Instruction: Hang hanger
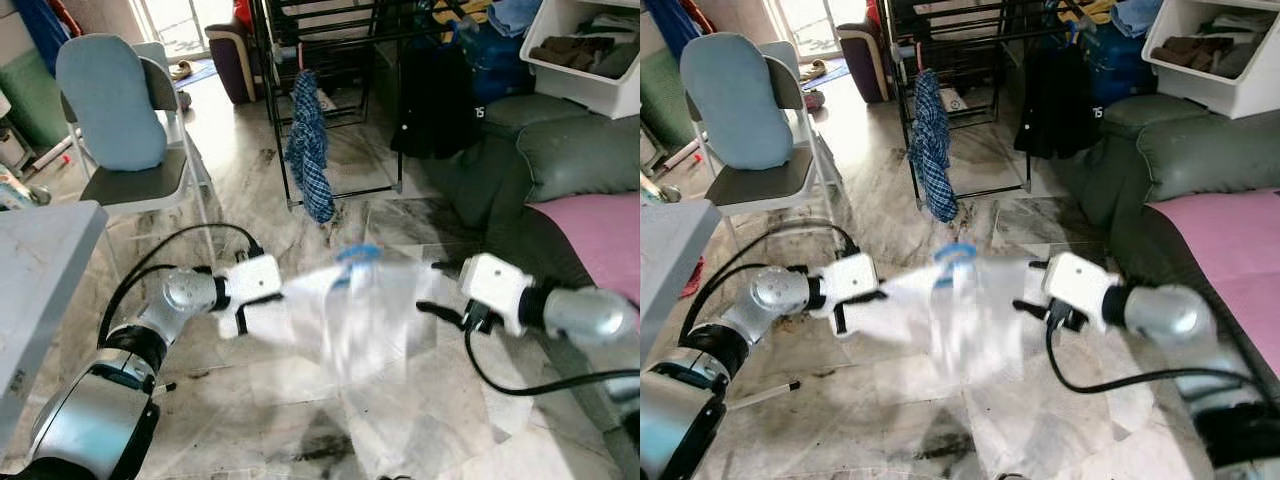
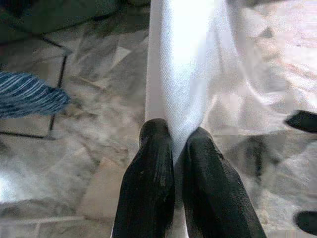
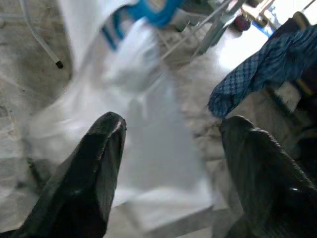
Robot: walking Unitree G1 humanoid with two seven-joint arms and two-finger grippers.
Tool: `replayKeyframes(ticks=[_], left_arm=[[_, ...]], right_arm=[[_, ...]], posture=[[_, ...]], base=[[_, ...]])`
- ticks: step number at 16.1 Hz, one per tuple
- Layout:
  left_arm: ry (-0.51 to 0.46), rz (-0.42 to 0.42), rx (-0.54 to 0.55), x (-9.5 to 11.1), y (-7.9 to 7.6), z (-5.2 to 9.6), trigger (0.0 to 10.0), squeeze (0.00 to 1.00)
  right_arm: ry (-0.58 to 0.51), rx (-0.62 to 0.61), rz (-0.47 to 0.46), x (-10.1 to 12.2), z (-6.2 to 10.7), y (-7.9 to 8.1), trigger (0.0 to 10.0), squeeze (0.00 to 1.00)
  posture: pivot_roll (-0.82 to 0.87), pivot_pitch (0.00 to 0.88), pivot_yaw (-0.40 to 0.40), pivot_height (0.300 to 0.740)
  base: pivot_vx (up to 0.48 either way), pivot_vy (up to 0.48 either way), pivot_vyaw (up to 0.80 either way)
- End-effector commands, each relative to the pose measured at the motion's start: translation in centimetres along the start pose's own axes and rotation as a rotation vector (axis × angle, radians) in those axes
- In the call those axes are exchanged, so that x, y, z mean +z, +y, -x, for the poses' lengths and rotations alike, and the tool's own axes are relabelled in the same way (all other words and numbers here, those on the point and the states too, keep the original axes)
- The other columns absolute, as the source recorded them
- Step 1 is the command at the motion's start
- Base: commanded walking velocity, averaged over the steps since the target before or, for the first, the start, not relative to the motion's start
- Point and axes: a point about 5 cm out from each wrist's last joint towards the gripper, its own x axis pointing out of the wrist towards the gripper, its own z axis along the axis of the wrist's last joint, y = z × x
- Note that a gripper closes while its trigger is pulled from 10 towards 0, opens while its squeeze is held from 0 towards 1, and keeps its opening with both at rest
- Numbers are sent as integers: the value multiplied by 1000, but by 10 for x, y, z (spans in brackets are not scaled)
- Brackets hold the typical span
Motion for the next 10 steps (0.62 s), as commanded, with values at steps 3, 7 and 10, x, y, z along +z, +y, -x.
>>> replayKeyframes(ticks=[3,7,10], left_arm=[[-36,-101,-29,10,3,0,0,0],[-92,-141,-46,23,5,-3,0,0],[-149,-187,-57,34,7,-4,0,0]], right_arm=[[-21,18,24,2,5,-10,10000,1000],[-33,52,6,-1,2,-12,10000,1000],[-27,96,15,-6,-6,-8,10000,1000]], posture=[[-235,0,62,740],[-234,0,71,740],[-229,0,70,740]], base=[[0,0,0],[0,0,0],[0,0,0]])
